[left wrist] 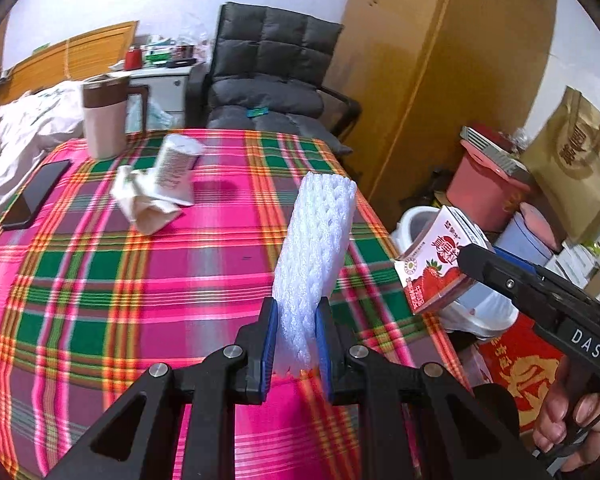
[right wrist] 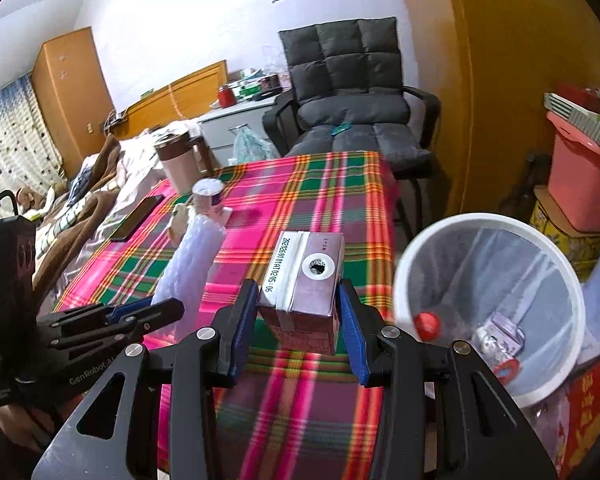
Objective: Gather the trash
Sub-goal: 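Carry the foam net and milk carton over the wastebasket and lower them in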
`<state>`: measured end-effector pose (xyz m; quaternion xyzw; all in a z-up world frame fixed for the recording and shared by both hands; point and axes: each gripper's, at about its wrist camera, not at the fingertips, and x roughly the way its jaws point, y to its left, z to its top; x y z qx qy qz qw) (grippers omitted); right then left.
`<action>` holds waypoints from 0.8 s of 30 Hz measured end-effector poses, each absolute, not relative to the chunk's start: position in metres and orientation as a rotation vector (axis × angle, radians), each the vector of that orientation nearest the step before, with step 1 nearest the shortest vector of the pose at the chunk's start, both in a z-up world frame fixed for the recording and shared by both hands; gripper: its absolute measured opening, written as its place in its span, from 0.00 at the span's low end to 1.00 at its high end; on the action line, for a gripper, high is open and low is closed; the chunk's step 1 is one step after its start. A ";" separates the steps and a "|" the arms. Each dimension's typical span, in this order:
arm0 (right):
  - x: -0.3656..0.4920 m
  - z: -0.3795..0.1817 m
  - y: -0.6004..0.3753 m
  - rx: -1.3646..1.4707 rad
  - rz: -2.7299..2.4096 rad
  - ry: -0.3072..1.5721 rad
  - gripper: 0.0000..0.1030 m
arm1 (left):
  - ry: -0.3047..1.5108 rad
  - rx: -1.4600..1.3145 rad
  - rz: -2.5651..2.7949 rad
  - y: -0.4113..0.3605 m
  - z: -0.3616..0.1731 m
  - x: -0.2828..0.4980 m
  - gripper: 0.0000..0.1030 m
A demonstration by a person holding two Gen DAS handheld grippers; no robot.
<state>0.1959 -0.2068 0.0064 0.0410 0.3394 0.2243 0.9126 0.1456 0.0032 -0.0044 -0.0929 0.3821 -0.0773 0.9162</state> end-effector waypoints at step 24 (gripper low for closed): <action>0.188 -0.003 -0.311 0.201 0.244 0.688 0.41 | 0.797 -0.092 -0.388 -0.119 0.004 0.184 0.18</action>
